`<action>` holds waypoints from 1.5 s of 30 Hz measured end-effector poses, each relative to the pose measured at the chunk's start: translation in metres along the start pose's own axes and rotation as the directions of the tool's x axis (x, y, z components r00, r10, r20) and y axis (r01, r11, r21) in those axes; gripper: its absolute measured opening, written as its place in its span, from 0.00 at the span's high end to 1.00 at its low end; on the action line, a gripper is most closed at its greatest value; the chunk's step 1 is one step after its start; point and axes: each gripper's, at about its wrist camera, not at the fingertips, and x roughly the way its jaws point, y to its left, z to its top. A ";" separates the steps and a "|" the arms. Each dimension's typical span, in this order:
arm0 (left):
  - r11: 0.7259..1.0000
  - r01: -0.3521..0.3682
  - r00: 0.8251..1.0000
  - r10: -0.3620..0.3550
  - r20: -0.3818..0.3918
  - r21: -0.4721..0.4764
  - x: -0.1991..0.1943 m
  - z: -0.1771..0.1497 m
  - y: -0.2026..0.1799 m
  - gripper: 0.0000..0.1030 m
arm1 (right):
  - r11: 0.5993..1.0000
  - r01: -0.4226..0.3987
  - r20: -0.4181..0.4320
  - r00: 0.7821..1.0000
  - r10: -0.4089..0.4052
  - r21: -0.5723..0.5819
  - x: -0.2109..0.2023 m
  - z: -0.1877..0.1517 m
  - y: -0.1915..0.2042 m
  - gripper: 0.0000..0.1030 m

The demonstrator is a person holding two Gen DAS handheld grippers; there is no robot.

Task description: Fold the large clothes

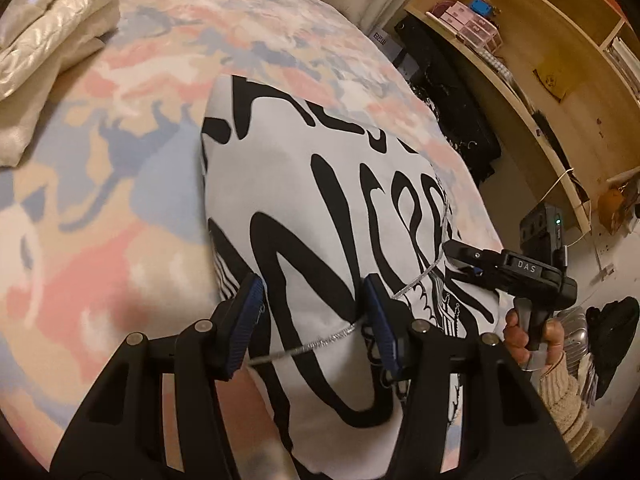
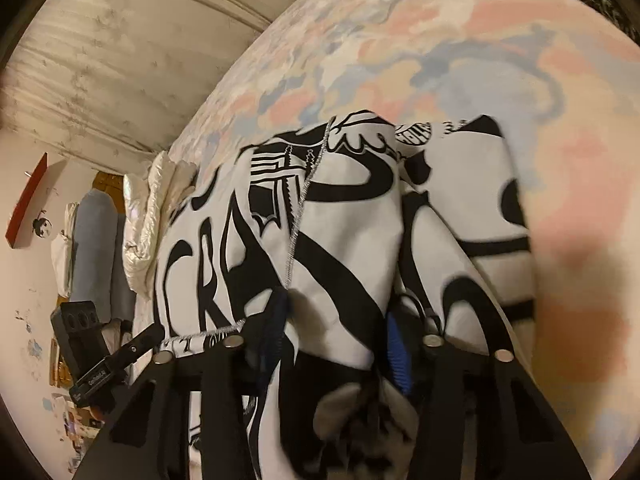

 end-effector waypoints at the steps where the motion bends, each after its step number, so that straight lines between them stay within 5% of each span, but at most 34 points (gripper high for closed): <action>1: 1.000 -0.007 1.000 0.007 0.001 0.005 0.001 0.001 -0.001 0.52 | 1.000 0.003 0.011 1.000 -0.003 -0.013 0.004 0.000 0.002 0.73; 4: 0.999 -0.038 0.999 0.038 -0.001 0.023 0.004 0.002 -0.010 0.52 | 0.997 0.039 0.086 0.996 -0.034 -0.066 -0.007 0.001 0.016 0.96; 8: 0.996 -0.063 0.998 0.063 -0.002 0.059 0.008 0.004 -0.029 0.53 | 0.994 0.006 0.239 0.971 0.021 -0.113 -0.066 -0.010 0.031 0.98; 12: 0.987 -0.119 0.993 0.121 -0.003 0.111 0.016 0.001 -0.058 0.54 | 0.980 0.093 0.336 0.941 -0.029 -0.175 -0.107 -0.026 0.050 0.98; 19: 0.908 -0.357 0.930 0.368 -0.013 0.217 0.064 -0.016 -0.094 0.54 | 0.959 0.278 0.195 0.945 -0.262 -0.056 -0.053 -0.020 0.004 0.98; 22: 0.886 -0.395 0.914 0.405 0.007 0.243 0.074 -0.024 -0.098 0.53 | 0.966 0.257 0.149 0.955 -0.256 0.009 -0.035 -0.024 -0.026 0.98; 29: 0.872 -0.417 0.907 0.417 0.058 0.256 0.080 -0.030 -0.094 0.51 | 0.967 0.256 0.153 0.955 -0.255 0.016 -0.030 -0.023 -0.031 0.98; 33: 0.886 -0.389 0.920 0.386 0.063 0.251 0.068 -0.028 -0.092 0.50 | 0.964 0.265 0.153 0.953 -0.263 0.008 -0.039 -0.023 -0.021 0.93; 38: 0.909 -0.365 0.931 0.362 0.054 0.198 0.036 -0.023 -0.092 0.50 | 0.943 0.331 0.218 0.923 -0.317 -0.029 -0.072 -0.035 0.009 0.66; 41: 0.912 -0.368 0.930 0.356 0.092 0.184 0.011 -0.030 -0.097 0.50 | 0.933 0.353 0.284 0.904 -0.320 -0.072 -0.096 -0.048 0.033 0.64; 45: 0.922 -0.348 0.937 0.335 0.102 0.168 -0.011 -0.054 -0.098 0.50 | 0.947 0.286 0.293 0.927 -0.236 -0.143 -0.112 -0.068 0.061 0.64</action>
